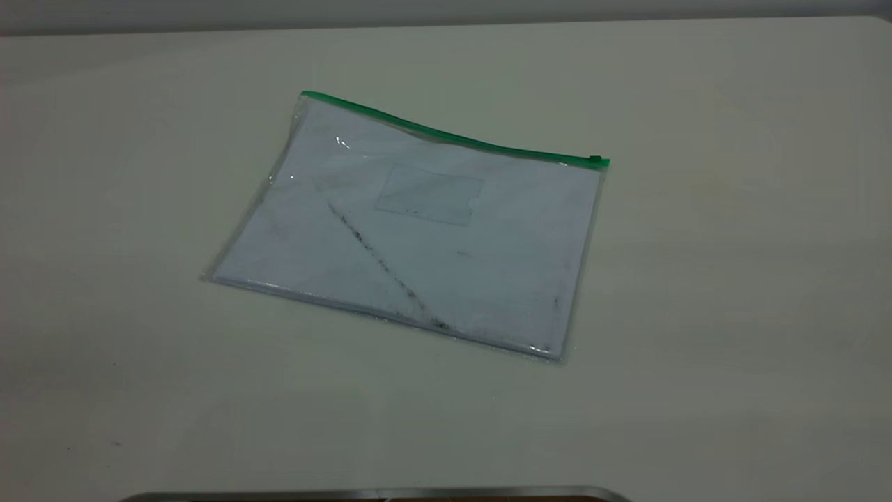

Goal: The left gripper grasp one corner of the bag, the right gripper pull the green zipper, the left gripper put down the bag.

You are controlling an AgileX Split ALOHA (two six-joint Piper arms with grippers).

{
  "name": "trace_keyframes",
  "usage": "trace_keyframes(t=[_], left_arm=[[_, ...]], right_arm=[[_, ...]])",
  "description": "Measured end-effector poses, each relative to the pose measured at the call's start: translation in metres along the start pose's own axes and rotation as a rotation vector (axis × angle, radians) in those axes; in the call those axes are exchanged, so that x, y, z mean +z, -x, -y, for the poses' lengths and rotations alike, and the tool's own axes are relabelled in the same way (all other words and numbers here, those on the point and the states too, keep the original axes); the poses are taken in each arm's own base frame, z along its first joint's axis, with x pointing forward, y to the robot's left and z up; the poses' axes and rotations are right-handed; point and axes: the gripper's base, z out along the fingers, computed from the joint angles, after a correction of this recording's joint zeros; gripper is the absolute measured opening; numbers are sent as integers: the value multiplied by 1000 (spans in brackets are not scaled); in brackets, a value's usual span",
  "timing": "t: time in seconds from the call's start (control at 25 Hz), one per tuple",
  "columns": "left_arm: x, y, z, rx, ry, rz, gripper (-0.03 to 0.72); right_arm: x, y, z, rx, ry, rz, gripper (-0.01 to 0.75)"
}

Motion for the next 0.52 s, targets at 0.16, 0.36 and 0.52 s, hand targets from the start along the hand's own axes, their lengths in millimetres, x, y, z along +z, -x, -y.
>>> trace_keyframes(t=[0.16,0.36,0.52], left_arm=[[0,1,0,0,-1,-8,465],[0,1,0,0,-1,-7,465],[0,1,0,-1,-1,-7,465]], right_arm=[[0,0,0,1,3,0,414],[0,0,0,2,4,-1,414],[0,0,0,2,5,-1,414]])
